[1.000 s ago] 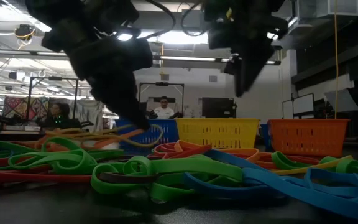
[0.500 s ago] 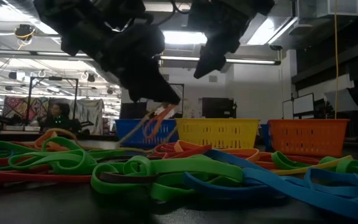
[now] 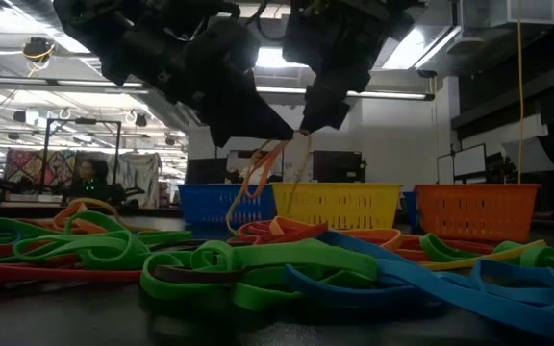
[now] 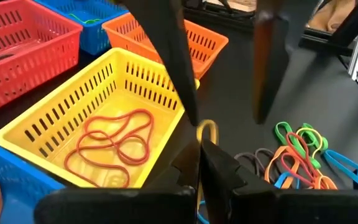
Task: Sort rubber bands into baskets
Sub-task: Put the yellow rubber band into the orange basket
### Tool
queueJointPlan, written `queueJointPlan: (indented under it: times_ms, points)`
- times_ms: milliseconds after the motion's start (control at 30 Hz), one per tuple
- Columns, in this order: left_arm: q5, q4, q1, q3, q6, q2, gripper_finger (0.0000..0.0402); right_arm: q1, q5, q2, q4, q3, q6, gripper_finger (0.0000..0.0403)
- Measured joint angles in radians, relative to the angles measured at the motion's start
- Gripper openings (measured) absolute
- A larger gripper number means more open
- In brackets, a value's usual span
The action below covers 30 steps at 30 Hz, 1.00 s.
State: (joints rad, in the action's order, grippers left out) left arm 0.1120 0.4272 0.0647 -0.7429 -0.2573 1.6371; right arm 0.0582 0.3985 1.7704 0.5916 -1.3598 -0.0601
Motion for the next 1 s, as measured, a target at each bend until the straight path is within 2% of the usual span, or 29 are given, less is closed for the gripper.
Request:
queueJointPlan:
  times_ms: [467,600,767,867,1000]
  points:
    - [0.002,0.027,0.0,0.0,0.003,0.0,0.0005,0.0,-0.013,0.048,-0.027,0.0,0.001,0.0158]
    - [0.002,0.02,0.0,0.0,0.003,0.0,0.0008,0.0,-0.013,0.053,-0.015,0.0,0.002,0.0117]
    - [0.002,0.019,0.0,0.0,0.004,0.0,0.0009,0.0,-0.013,0.055,-0.004,0.0,0.017,0.0017]
    - [0.002,0.011,0.001,0.0,0.004,0.0,0.003,0.001,-0.013,0.054,0.029,-0.003,0.028,0.0016]
    - [0.002,-0.031,0.001,0.0,-0.031,0.0,0.0084,0.001,-0.013,0.054,0.125,-0.042,0.045,0.0007]
